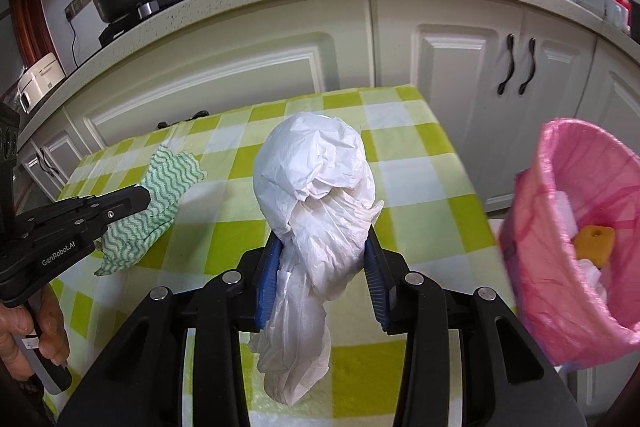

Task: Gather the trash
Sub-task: 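Carry the cloth and plastic bag over the wastebasket and open both tools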

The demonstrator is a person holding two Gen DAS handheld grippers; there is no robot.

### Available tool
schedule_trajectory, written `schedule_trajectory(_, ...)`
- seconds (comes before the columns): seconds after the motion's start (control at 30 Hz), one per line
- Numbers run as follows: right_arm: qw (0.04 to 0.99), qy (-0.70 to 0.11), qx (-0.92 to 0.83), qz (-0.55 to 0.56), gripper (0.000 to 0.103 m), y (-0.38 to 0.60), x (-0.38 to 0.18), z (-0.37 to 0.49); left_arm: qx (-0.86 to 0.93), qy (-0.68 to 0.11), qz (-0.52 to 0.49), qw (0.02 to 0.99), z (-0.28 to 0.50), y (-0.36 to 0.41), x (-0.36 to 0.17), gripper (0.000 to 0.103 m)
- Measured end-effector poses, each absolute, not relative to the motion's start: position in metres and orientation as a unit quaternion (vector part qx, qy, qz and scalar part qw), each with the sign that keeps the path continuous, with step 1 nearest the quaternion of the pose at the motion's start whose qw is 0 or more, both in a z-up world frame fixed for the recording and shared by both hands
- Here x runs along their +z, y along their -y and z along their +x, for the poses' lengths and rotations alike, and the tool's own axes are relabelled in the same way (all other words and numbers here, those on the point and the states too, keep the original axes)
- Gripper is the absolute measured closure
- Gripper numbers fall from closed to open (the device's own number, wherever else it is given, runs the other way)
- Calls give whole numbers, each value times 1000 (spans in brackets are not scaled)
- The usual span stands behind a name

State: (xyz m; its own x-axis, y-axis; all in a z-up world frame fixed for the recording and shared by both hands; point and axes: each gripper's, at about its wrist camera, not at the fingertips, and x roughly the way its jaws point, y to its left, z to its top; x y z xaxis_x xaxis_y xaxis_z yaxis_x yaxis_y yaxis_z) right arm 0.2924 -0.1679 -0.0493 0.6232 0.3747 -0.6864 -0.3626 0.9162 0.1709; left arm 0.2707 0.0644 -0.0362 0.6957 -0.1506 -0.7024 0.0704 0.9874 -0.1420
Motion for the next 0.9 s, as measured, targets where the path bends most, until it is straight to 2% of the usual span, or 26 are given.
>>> schedule_trajectory(0.47, 929, -338, 146, 35, 65, 268, 1, 263, -114, -338, -32, 934, 262, 19, 24, 98)
schedule_trajectory(0.9, 948, -307, 65, 48, 65, 371, 21, 268, -206, -295, -7, 933, 282, 147, 71, 98)
